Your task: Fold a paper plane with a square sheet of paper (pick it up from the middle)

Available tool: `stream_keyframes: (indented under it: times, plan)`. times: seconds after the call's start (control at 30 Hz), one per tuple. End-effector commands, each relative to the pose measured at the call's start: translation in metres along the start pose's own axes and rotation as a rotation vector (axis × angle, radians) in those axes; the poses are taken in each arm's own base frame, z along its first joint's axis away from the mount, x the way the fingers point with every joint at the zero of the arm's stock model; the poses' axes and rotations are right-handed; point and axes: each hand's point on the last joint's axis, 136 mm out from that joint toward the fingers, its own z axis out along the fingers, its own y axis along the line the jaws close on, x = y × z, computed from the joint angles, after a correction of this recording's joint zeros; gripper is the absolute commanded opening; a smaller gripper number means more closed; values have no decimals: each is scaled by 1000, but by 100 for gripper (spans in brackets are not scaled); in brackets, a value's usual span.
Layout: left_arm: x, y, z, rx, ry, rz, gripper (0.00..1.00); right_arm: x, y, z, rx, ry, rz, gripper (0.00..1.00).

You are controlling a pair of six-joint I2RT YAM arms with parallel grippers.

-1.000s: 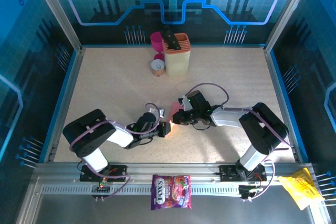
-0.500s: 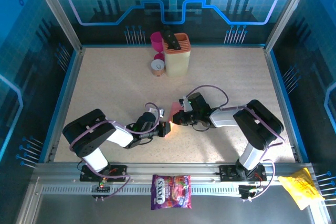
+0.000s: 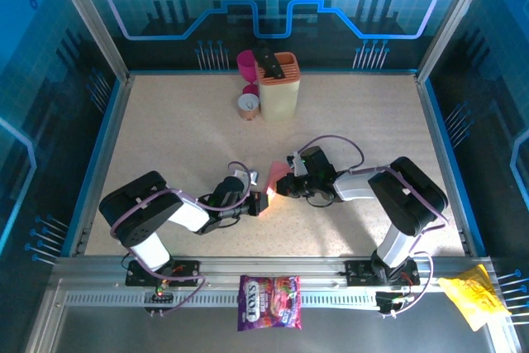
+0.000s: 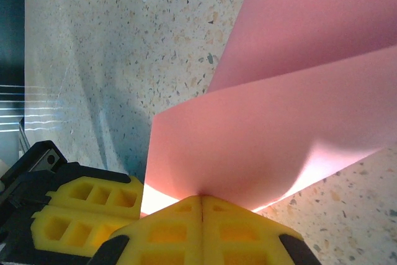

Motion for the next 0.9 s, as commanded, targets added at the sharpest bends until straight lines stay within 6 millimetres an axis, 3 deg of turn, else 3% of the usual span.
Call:
stream_keyframes:
  times: [0.0, 0.5, 0.87]
  plan:
    - [34, 51, -7, -172, 96, -58, 0, -12, 1, 3, -11, -17, -7, 0]
    - [34, 52, -6, -170, 96, -61, 0, -15, -7, 11, 37, 8, 17, 0]
    - [35, 53, -6, -173, 100, -66, 0, -14, 23, -7, 21, -23, -32, 0]
